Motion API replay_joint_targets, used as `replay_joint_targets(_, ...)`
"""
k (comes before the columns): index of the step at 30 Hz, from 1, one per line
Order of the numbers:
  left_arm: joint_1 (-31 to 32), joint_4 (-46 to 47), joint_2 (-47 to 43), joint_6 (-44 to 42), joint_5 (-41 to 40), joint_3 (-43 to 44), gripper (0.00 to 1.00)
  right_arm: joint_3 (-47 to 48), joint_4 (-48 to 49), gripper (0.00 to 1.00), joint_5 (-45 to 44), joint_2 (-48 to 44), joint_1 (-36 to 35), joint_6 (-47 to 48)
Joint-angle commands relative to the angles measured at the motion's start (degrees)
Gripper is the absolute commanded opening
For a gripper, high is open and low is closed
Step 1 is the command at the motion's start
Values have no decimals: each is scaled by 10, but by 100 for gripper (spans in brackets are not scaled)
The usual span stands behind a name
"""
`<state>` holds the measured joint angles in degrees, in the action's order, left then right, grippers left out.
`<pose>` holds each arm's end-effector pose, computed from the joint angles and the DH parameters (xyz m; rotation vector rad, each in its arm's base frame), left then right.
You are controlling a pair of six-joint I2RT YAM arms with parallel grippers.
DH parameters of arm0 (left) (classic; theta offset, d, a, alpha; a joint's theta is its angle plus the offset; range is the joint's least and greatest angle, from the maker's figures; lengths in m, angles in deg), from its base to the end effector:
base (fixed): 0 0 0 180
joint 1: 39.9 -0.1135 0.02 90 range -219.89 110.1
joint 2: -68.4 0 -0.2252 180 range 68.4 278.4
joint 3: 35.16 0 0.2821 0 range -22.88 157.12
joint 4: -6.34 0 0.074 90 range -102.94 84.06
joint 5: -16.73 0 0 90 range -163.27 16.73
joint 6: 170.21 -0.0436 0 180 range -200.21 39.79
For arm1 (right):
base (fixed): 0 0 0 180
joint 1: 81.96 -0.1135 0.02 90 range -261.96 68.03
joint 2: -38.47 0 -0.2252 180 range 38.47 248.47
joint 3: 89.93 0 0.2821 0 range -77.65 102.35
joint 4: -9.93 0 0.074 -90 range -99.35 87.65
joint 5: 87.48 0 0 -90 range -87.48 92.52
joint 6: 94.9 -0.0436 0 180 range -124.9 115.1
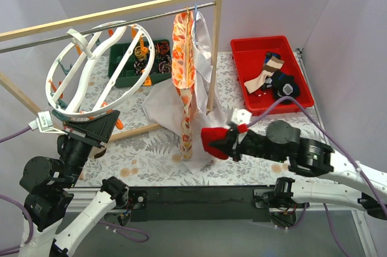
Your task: Remove the socks clipped to the hanger
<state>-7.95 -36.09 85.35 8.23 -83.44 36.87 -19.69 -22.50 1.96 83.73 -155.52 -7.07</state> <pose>0.0721 -0.0359 0.4361 -0.8852 1.2837 -1.6115 0.0666 0.2241 0.3773 -1.0437 1.4659 0.9626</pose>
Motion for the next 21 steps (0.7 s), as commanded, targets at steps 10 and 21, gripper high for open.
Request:
replay_joint_targets(10,-4,-14,12,-13,-15,19,0,-123,99,1,-634,-124,7,-43)
replay_joint_targets(21,-4,-28,18,-12,-19,32,0,-99,145,1,-329,17,340,-90)
